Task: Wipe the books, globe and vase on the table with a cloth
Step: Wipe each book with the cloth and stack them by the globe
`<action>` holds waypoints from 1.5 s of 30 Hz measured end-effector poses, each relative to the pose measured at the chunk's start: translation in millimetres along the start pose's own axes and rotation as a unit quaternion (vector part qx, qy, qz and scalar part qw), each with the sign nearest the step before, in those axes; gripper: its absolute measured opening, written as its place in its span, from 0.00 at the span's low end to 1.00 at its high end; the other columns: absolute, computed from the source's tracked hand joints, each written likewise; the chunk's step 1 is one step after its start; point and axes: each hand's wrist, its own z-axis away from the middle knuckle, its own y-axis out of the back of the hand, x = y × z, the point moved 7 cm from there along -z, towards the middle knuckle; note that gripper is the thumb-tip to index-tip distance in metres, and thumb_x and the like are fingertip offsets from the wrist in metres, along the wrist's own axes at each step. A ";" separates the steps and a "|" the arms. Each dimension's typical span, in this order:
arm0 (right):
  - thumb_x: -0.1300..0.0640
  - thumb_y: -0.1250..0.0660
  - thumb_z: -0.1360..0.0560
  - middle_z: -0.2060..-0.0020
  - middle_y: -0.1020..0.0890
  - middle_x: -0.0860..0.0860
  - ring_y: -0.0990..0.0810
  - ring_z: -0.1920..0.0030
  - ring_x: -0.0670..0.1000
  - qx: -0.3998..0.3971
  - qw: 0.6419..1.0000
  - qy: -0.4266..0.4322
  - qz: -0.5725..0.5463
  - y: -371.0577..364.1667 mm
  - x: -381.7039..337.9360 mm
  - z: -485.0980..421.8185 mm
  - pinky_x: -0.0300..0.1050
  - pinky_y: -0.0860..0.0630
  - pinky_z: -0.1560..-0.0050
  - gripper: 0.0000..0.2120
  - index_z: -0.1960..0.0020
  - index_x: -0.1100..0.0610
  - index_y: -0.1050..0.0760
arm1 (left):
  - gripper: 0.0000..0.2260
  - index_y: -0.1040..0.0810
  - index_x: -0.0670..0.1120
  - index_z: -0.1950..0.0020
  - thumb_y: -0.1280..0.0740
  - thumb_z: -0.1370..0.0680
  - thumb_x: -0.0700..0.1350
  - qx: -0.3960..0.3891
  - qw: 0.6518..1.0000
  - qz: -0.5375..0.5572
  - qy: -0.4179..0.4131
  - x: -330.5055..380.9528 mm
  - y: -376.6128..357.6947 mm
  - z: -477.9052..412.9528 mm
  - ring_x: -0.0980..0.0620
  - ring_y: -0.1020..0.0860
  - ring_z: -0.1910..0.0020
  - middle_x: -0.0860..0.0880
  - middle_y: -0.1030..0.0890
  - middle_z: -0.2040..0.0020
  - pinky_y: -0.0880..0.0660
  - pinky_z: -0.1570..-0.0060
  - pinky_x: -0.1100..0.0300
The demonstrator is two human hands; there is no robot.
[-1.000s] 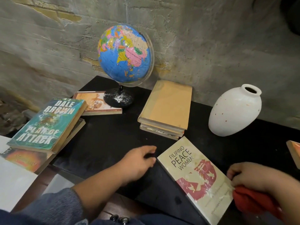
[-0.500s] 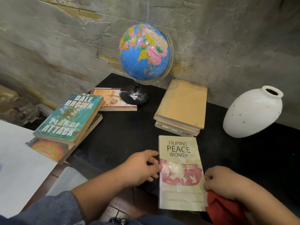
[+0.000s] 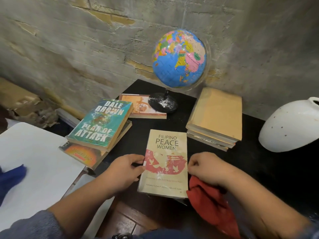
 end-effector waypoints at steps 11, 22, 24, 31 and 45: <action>0.44 0.27 0.30 0.39 0.32 0.46 0.31 0.39 0.46 0.119 0.991 -0.011 -0.051 -0.8 1.7 -1.2 0.40 0.33 0.38 0.25 0.35 0.44 0.28 | 0.31 0.38 0.58 0.26 0.30 0.26 0.47 -0.026 0.986 -0.121 -0.112 -5.3 4.1 -11.0 0.60 0.28 0.48 0.61 0.35 0.33 0.28 0.47 0.67; 0.54 0.31 0.25 0.45 0.32 0.41 0.30 0.44 0.41 0.204 0.975 0.065 -0.060 -10.9 -16.1 -5.9 0.34 0.31 0.42 0.15 0.38 0.48 0.24 | 0.32 0.41 0.58 0.25 0.30 0.25 0.48 -0.038 0.984 -0.124 -0.118 -13.7 0.1 -13.7 0.62 0.30 0.45 0.61 0.37 0.32 0.31 0.44 0.67; 0.56 0.32 0.24 0.46 0.31 0.41 0.29 0.44 0.42 0.195 0.977 0.070 -0.049 -5.6 -16.8 -11.4 0.35 0.31 0.40 0.14 0.39 0.49 0.23 | 0.32 0.41 0.58 0.25 0.30 0.25 0.48 -0.037 0.984 -0.126 -0.119 -13.9 0.3 -14.0 0.61 0.30 0.45 0.61 0.37 0.32 0.31 0.44 0.68; 0.56 0.33 0.23 0.48 0.31 0.38 0.29 0.49 0.37 0.150 0.984 0.095 -0.014 1.9 -30.9 -22.3 0.24 0.33 0.47 0.15 0.38 0.48 0.23 | 0.32 0.41 0.59 0.25 0.30 0.25 0.50 -0.033 0.984 -0.131 -0.117 -15.1 0.4 -15.0 0.61 0.29 0.45 0.61 0.36 0.31 0.29 0.43 0.66; 0.55 0.32 0.24 0.48 0.30 0.40 0.29 0.43 0.41 0.145 0.983 0.111 -0.011 2.1 -26.7 -30.6 0.29 0.32 0.46 0.13 0.39 0.47 0.22 | 0.32 0.41 0.59 0.25 0.30 0.25 0.49 -0.041 0.985 -0.132 -0.106 -15.9 -0.1 -15.5 0.60 0.30 0.42 0.61 0.37 0.30 0.28 0.39 0.62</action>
